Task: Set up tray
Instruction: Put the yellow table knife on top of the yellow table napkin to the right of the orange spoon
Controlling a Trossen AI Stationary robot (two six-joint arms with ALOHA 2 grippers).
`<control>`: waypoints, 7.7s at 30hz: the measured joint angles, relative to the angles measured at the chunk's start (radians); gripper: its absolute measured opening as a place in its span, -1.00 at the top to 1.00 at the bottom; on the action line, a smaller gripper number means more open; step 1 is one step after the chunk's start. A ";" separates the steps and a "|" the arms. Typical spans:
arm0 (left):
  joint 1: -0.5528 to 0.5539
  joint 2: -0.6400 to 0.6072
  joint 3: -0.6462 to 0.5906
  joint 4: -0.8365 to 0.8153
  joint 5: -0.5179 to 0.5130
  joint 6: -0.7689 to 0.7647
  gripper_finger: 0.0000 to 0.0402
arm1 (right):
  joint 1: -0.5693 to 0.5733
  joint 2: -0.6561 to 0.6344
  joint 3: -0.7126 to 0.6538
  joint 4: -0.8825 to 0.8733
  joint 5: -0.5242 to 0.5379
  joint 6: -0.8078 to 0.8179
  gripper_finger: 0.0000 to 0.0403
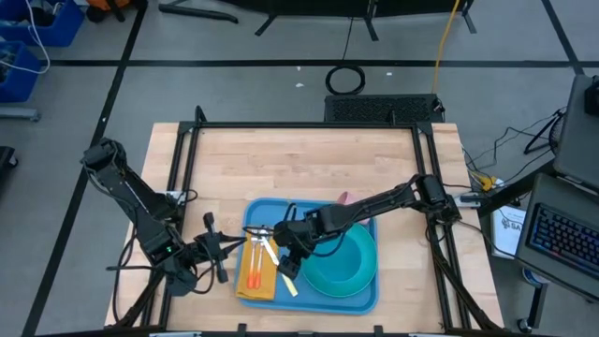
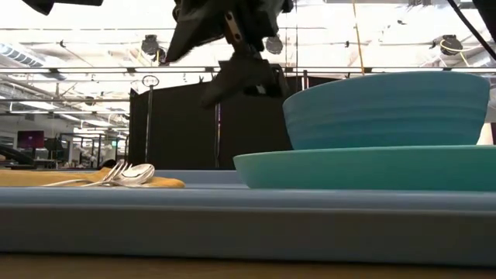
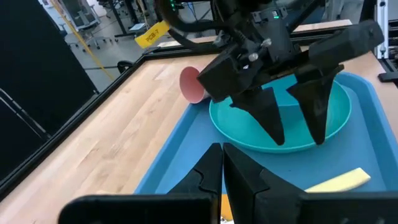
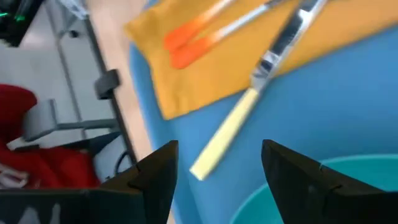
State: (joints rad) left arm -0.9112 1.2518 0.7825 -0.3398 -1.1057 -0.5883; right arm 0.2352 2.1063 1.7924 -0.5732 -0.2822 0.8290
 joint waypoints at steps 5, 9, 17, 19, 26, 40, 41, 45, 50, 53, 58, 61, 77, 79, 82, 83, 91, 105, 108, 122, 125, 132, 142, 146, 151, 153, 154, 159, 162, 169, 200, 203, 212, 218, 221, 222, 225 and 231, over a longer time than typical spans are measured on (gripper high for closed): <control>0.007 0.000 -0.005 0.000 -0.020 0.007 0.91 | 0.010 0.019 0.001 0.017 0.046 0.032 -0.09; 0.020 0.000 -0.006 0.001 -0.047 0.033 0.91 | 0.023 0.069 0.000 0.030 0.044 0.049 -0.11; 0.057 0.000 -0.006 0.000 -0.046 0.084 0.91 | 0.044 0.164 0.001 0.083 -0.058 0.074 -0.11; 0.065 0.000 -0.006 0.000 -0.046 0.089 0.91 | 0.049 0.174 0.001 0.112 -0.061 0.074 -0.11; 0.081 0.000 -0.006 -0.001 -0.020 0.090 0.91 | 0.051 0.176 0.000 0.162 -0.042 0.060 -0.11; 0.080 0.000 -0.006 0.000 0.005 0.085 0.91 | 0.045 0.176 0.000 0.327 -0.075 0.141 -0.11; 0.080 0.000 -0.006 0.000 0.011 0.081 0.91 | 0.044 0.175 0.000 0.322 -0.086 0.148 -0.11; 0.078 0.000 -0.006 -0.001 0.028 0.078 0.91 | 0.038 0.177 0.000 0.301 -0.087 0.138 -0.11; 0.078 0.000 -0.006 -0.001 0.031 0.077 0.91 | 0.035 0.172 0.000 0.305 -0.087 -0.044 -0.11; 0.078 0.000 -0.006 -0.001 0.031 0.078 0.91 | 0.043 0.165 0.000 0.308 -0.089 -0.185 -0.11; 0.078 0.000 -0.006 0.000 0.031 0.078 0.91 | 0.041 0.140 0.000 0.294 -0.144 -0.418 -0.11; 0.078 0.000 -0.006 -0.001 0.031 0.078 0.91 | 0.056 0.101 0.000 0.203 -0.132 -0.741 -0.11; 0.069 0.000 -0.006 -0.003 0.094 -0.004 0.91 | 0.083 0.075 0.000 -0.010 0.320 -1.580 -0.09; 0.065 0.000 -0.006 -0.004 0.101 -0.020 0.91 | 0.079 0.074 0.000 -0.001 0.349 -1.604 -0.05; 0.056 0.000 -0.006 -0.003 0.118 -0.027 0.91 | 0.077 0.075 0.000 0.012 0.365 -1.669 0.00; 0.054 0.000 -0.006 -0.003 0.119 -0.032 0.91 | 0.077 0.075 0.000 0.027 0.366 -1.695 0.02; 0.051 0.000 -0.006 -0.002 0.153 -0.096 0.91 | 0.073 0.118 0.001 0.013 0.363 -1.806 0.04; 0.025 0.000 -0.006 0.000 0.166 -0.200 0.91 | 0.142 0.126 0.000 0.154 0.467 -1.895 0.04; 0.025 0.000 -0.006 0.000 0.163 -0.216 0.91 | 0.148 0.126 0.000 0.214 0.535 -1.849 0.04; 0.025 0.000 -0.006 0.000 0.158 -0.217 0.91 | 0.140 0.075 0.006 0.220 0.482 -1.258 0.09; 0.024 0.000 -0.006 0.000 0.153 -0.144 0.91 | 0.124 0.073 0.006 0.218 0.321 -0.996 0.10; -0.007 0.000 -0.006 -0.011 0.153 -0.045 0.90 | 0.082 0.074 0.015 0.273 0.066 -0.428 0.04; -0.027 0.000 -0.006 -0.029 0.126 -0.007 0.91 | 0.051 0.144 0.014 0.246 -0.061 -0.077 0.02; -0.027 0.000 -0.006 -0.033 0.120 0.005 0.91 | 0.047 0.145 0.015 0.234 -0.032 -0.052 0.02; -0.030 0.000 -0.006 -0.042 0.118 -0.004 0.91 | 0.051 0.161 0.016 0.203 0.011 -0.077 0.02; -0.035 0.000 -0.006 -0.047 0.118 -0.009 0.91 | 0.051 0.180 0.015 0.186 0.016 -0.079 0.02; -0.036 0.000 -0.006 -0.050 0.118 -0.016 0.91 | 0.050 0.191 0.015 0.197 0.019 -0.075 0.02; -0.048 0.000 -0.006 -0.058 0.110 -0.037 0.90 | 0.049 0.230 0.047 0.204 0.021 -0.108 0.02; -0.056 0.000 -0.006 -0.062 0.110 -0.044 0.91 | 0.050 0.249 0.078 0.169 0.020 -0.131 0.02; -0.067 0.000 -0.006 -0.061 0.109 -0.052 0.91 | 0.055 0.263 0.108 0.138 0.064 -0.177 0.04; -0.066 0.000 -0.053 -0.075 0.086 -0.148 0.91 | 0.050 0.321 0.144 0.191 0.105 -0.202 0.70; -0.066 0.000 -0.054 -0.072 0.089 -0.154 0.91 | 0.049 0.322 0.143 0.215 0.098 -0.198 0.88; -0.098 0.000 -0.054 -0.067 0.085 -0.185 0.91 | 0.046 0.325 0.142 0.243 0.067 -0.215 0.99; -0.109 0.000 -0.054 -0.066 0.045 -0.225 0.91 | 0.061 0.284 0.138 0.285 0.073 -0.318 0.94; -0.085 0.000 -0.054 -0.063 0.077 -0.209 0.91 | 0.072 0.254 0.139 0.309 0.072 -0.365 0.87; -0.075 0.000 -0.054 -0.063 0.100 -0.192 0.91 | 0.076 0.245 0.139 0.321 0.078 -0.381 0.83; -0.043 0.000 -0.054 -0.051 0.131 -0.186 0.91 | 0.087 0.223 0.141 0.315 0.112 -0.404 0.71; 0.023 0.000 -0.054 0.057 0.236 -0.100 0.91 | 0.111 0.176 0.107 0.285 0.119 -0.439 0.37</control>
State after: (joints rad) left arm -0.8883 1.2518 0.7280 -0.2826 -0.8698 -0.6884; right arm 0.3458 2.2825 1.8998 -0.2878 -0.1629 0.3899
